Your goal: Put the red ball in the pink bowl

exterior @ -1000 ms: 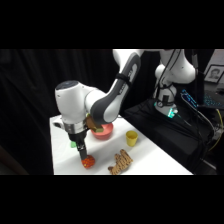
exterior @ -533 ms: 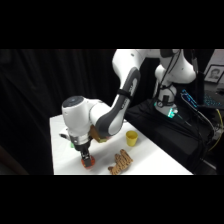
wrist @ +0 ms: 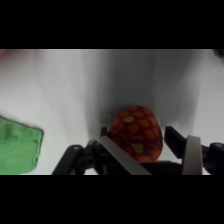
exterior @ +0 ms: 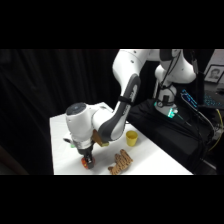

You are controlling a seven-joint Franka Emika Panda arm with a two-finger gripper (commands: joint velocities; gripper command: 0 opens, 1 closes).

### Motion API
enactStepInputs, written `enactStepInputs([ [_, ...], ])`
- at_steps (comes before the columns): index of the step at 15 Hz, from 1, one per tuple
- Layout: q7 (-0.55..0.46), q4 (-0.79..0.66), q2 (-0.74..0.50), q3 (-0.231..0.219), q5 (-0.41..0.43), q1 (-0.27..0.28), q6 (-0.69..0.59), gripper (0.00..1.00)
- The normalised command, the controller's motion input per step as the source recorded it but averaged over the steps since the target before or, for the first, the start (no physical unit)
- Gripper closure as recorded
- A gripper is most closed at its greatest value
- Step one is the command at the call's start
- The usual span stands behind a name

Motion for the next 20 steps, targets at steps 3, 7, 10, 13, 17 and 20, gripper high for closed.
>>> enactStepInputs([
  [3,0.15,0.10,0.07,-0.088,-0.059,0.089,0.11,0.60],
  [7,0.14,0.00,-0.05,-0.092,-0.083,0.102,0.09,0.92],
  [10,0.05,-0.12,-0.20,-0.051,-0.081,0.057,-0.01,0.99],
  [13,-0.03,-0.15,-0.31,-0.015,-0.068,0.012,-0.16,0.96],
  [17,-0.05,-0.18,-0.42,-0.012,-0.100,0.006,-0.33,0.97],
  [20,-0.09,-0.20,-0.44,0.024,-0.112,-0.030,-0.33,0.97],
])
